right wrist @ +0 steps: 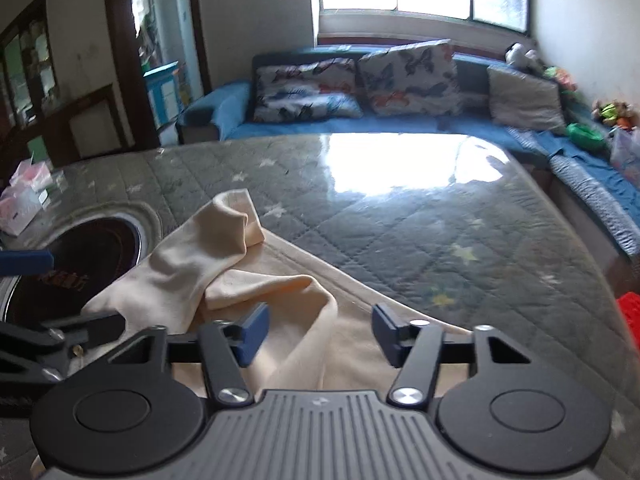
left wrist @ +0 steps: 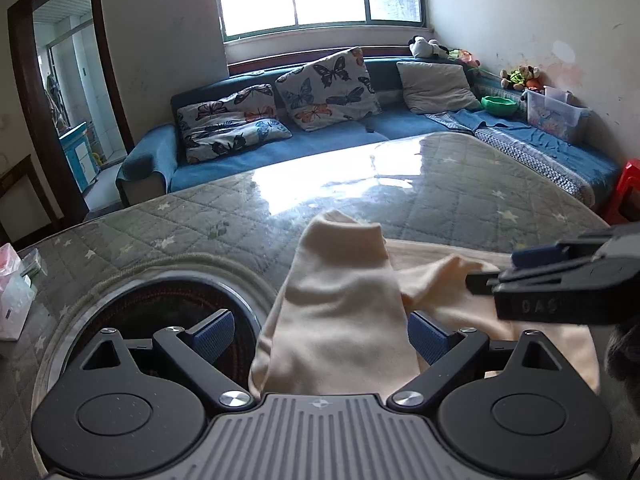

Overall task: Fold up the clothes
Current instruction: 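Grasp the sweatshirt hem with the left gripper while the right gripper grasps another hem edge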

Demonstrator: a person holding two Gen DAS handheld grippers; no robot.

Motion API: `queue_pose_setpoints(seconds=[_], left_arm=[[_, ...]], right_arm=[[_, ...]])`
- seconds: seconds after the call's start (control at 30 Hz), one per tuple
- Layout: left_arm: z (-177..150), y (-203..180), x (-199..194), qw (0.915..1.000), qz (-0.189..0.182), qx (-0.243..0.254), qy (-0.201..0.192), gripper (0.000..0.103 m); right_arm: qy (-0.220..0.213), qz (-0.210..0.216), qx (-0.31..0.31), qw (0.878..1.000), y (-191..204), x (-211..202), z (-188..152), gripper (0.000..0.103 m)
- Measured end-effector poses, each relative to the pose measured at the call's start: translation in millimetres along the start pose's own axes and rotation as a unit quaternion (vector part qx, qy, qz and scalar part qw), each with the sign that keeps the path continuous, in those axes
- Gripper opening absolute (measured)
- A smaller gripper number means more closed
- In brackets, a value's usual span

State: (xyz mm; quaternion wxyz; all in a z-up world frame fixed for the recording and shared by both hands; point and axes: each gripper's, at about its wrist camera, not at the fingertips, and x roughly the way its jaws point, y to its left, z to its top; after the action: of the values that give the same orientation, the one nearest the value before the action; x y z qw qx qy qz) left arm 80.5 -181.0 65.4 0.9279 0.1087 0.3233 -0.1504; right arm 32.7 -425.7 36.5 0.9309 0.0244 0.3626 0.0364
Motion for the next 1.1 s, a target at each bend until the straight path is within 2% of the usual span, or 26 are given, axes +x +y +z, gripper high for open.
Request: queue_pose_setpoints(seconds=[0.2,0.27,0.33,0.5,0.6,0.67,0.7,0.77,0.8,0.87,1.1], left_arm=[[24.1,-7.7,26.6,0.9999,-0.008,0.012,-0.004,0.094],[31.6,-12.5,37.7,0.9997,-0.015,0.02,-0.006,0.09],[38.0,-15.5,49.9,0.9995,-0.021,0.021,-0.002,0.085],[46.9,-15.5,78.9,0.9992,-0.034,0.0,0.019,0.071],[46.9,-10.3,91.6,0.9985,-0.04,-0.015,0.035,0.058],[44.5,-7.2,97.7,0.998,-0.042,-0.02,0.043,0.036],[43.1,-5.6,100.6,0.9976,-0.044,-0.024,0.047,0.03],[40.5,0.2,103.6,0.9971,-0.047,-0.035,0.049,0.013],[39.3,3.1,105.1,0.9967,-0.048,-0.041,0.05,0.008],[37.9,8.1,103.0,0.9969,-0.046,-0.047,0.042,0.003],[37.5,24.5,84.1,0.997,-0.045,-0.062,0.017,0.0]], right_arm=[[0.021,0.011,-0.013,1.0,-3.5,21.7,0.6,0.037],[0.023,0.02,-0.012,0.999,-5.7,23.7,-0.7,0.027],[0.02,0.026,-0.012,0.999,-6.7,22.4,-1.1,0.022],[0.018,0.03,-0.023,0.999,-7.7,23.3,1.0,0.022],[0.018,0.031,-0.027,0.999,-7.0,26.2,1.6,0.022],[0.016,0.031,-0.03,0.999,-5.5,27.5,2.3,0.022],[0.016,0.031,-0.031,0.999,-4.5,27.6,2.4,0.022],[0.016,0.031,-0.034,0.999,-3.0,27.2,2.4,0.019],[0.015,0.032,-0.036,0.999,-2.2,26.7,2.5,0.017],[0.01,0.032,-0.037,0.999,-0.3,24.3,2.5,0.008],[-0.009,0.019,-0.043,0.999,2.3,8.4,0.9,0.004]])
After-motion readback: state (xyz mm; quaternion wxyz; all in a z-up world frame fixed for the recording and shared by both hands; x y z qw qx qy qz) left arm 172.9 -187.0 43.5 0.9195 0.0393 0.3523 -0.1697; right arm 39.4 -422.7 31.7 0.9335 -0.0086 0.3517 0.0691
